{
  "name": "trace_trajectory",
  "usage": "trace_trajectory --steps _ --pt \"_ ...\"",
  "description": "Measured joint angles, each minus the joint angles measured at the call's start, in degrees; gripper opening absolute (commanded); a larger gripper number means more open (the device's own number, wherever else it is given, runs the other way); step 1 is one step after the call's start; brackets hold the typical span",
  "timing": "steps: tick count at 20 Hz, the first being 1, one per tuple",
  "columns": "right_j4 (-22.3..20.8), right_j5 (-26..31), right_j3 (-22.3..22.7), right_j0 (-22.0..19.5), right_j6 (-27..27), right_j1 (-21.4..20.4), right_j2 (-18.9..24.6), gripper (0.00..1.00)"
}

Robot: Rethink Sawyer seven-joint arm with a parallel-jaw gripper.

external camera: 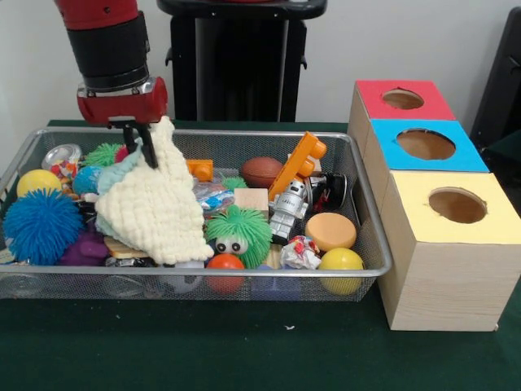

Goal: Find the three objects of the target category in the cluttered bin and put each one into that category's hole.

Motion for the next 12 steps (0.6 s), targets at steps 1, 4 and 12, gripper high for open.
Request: trace_trajectory --steps 1,4,12 --pt "0.4 0.0 0.3 -0.1 0.0 0.1 0.1 0.0" --pt "1.6 0.0 1.5 -0.4 0.0 0.9 0.8 0.0" --pt "1.6 -1.8 3.2 2.2 0.0 1.8 1.0 0.0"
